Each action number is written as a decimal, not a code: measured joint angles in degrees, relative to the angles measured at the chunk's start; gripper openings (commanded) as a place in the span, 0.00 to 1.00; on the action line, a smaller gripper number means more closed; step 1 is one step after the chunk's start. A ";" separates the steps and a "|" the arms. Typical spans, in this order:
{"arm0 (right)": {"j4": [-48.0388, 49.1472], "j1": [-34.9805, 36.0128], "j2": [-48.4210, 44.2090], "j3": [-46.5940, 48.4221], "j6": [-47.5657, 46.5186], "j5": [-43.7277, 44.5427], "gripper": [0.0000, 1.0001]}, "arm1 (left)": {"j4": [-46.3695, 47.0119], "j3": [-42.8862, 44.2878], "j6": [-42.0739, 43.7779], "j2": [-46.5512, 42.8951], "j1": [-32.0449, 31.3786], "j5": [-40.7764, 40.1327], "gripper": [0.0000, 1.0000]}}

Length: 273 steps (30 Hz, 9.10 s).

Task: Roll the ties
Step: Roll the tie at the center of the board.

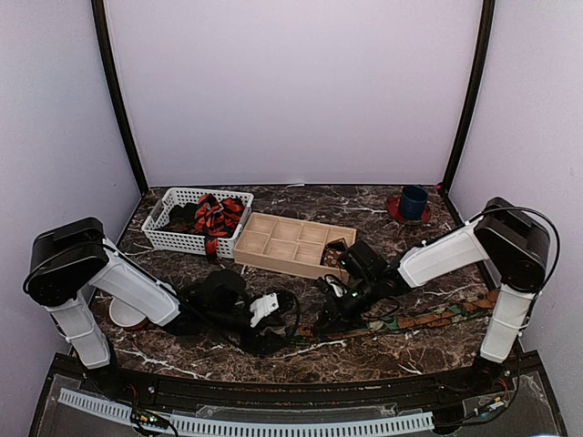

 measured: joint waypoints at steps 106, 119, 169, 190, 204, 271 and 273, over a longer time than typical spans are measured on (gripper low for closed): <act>-1.81 1.09 -3.06 0.92 -1.07 0.87 0.29 | 5.77 7.69 -0.81 9.75 -4.50 -3.23 0.32; -0.98 1.14 -2.27 0.70 -0.94 0.70 0.00 | -0.33 8.81 0.35 7.54 -4.50 -6.12 0.72; -0.85 0.11 -2.73 -2.54 -3.39 0.61 0.00 | 1.53 0.63 -6.51 -14.21 -4.26 -15.89 0.99; -3.48 0.11 -1.73 -0.46 -6.91 0.44 0.00 | 12.41 -2.29 -1.62 5.46 -3.39 -3.63 0.60; -4.09 -0.28 -0.87 0.11 -8.20 -0.52 0.00 | 12.96 3.08 -0.02 7.82 -3.39 0.48 0.43; -5.35 -0.76 0.33 1.51 -9.27 -1.92 0.00 | 13.46 7.08 -0.15 9.75 -4.76 -1.33 0.38; -5.40 -0.81 0.42 1.57 -9.27 -2.05 0.00 | 13.49 8.76 -0.17 11.30 -4.90 -1.01 0.38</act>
